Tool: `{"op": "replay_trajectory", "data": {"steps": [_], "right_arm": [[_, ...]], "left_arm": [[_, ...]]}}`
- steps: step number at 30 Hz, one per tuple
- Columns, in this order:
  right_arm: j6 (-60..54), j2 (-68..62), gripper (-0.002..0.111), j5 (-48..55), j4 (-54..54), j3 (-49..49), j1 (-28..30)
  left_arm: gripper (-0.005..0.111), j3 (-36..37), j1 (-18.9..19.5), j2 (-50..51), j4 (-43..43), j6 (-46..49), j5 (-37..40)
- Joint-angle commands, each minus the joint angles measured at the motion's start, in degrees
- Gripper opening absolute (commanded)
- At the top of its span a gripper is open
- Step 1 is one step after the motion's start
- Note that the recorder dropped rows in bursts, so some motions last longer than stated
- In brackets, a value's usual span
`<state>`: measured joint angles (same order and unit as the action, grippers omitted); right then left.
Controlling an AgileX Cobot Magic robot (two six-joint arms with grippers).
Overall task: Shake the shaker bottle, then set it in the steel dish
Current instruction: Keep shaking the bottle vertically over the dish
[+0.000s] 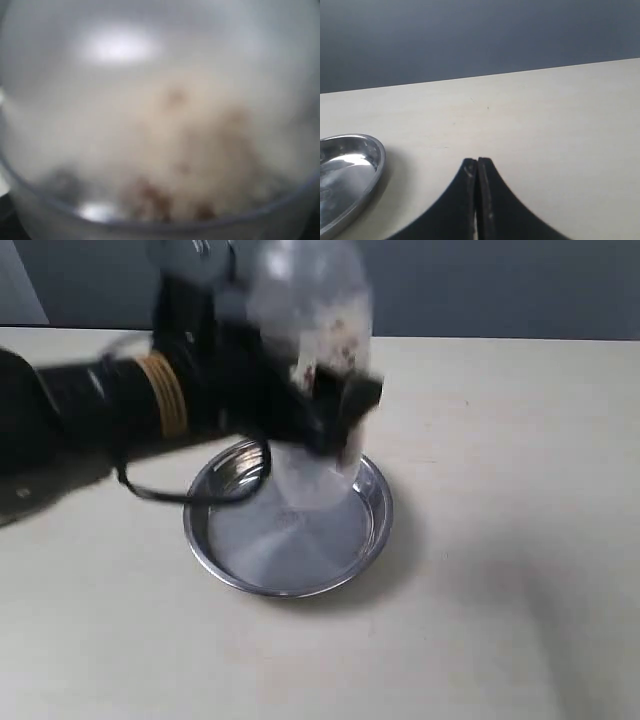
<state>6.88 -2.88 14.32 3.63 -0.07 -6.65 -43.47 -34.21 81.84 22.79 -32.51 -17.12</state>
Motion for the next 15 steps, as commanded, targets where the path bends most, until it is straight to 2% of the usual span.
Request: {"op": "replay_trajectory", "data": {"steps": [1,2,4,6,7,9,12,13,15], "right_arm": [[-0.2,-0.2,-0.001,-0.8,-0.5,0.1,-0.1],[-0.2,-0.2,-0.001,-0.8,-0.5,0.1,-0.1],[-0.2,-0.2,-0.001,-0.8,-0.2,0.1,-0.1],[-0.2,-0.2,-0.001,-0.8,0.2,0.1,-0.1],[-0.2,-0.2,-0.001,-0.8,0.2,0.1,-0.1],[-0.2,-0.2,-0.001,-0.8,0.2,0.1,-0.1],[-0.2,-0.2,-0.001,-0.8,0.2,0.1,-0.1],[-0.2,-0.2,-0.001,-0.8,0.2,0.1,-0.1],[-0.2,-0.2,-0.001,-0.8,0.2,0.1,-0.1]], "left_arm": [[0.0,-1.1,-0.3,-2.6,-0.3,-0.1,-9.0],[0.0,-4.1,-0.3,-4.7,0.5,-0.1,-8.8],[0.0,-6.8,-0.4,-7.3,1.7,0.1,-1.3],[0.0,-4.0,-1.1,-5.5,1.7,0.7,7.6],[0.0,-2.1,-1.1,-3.3,1.7,0.8,8.6],[0.0,-0.5,-0.1,-1.1,0.9,0.3,5.3],[0.0,-5.4,-0.1,-5.5,1.6,0.6,-3.7],[0.0,-7.9,-0.2,-6.7,2.0,1.4,-4.5],[0.0,-10.0,-0.2,-7.6,2.1,1.6,0.6]]}}
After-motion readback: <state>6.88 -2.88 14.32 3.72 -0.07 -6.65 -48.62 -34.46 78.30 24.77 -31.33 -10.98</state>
